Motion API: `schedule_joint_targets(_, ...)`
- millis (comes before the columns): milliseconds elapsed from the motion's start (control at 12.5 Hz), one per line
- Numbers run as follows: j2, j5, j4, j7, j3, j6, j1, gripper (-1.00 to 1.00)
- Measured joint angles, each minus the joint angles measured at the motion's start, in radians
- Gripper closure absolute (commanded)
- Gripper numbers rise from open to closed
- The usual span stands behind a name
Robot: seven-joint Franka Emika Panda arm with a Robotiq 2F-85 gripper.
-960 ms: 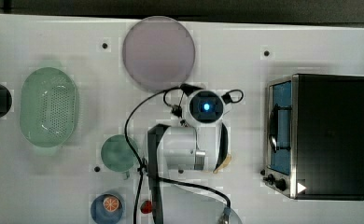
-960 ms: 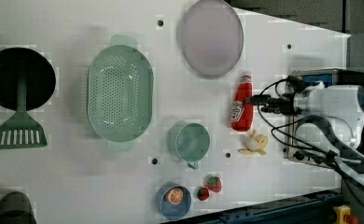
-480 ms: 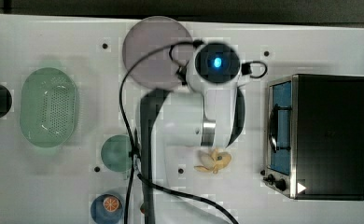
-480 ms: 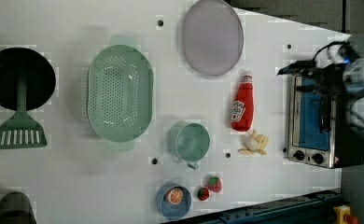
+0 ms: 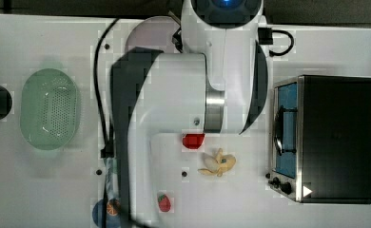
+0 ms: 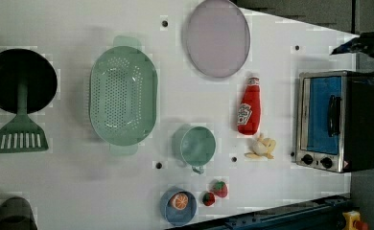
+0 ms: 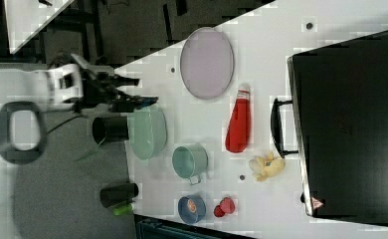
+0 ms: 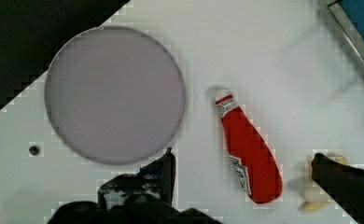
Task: Pick ketchup from plate and place it on table.
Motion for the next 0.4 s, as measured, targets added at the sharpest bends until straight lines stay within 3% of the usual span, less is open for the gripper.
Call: schedule_joint_targets(400,-0.018,0.003,0.138,0.018,0.009,-0.216,0.007,-1.00)
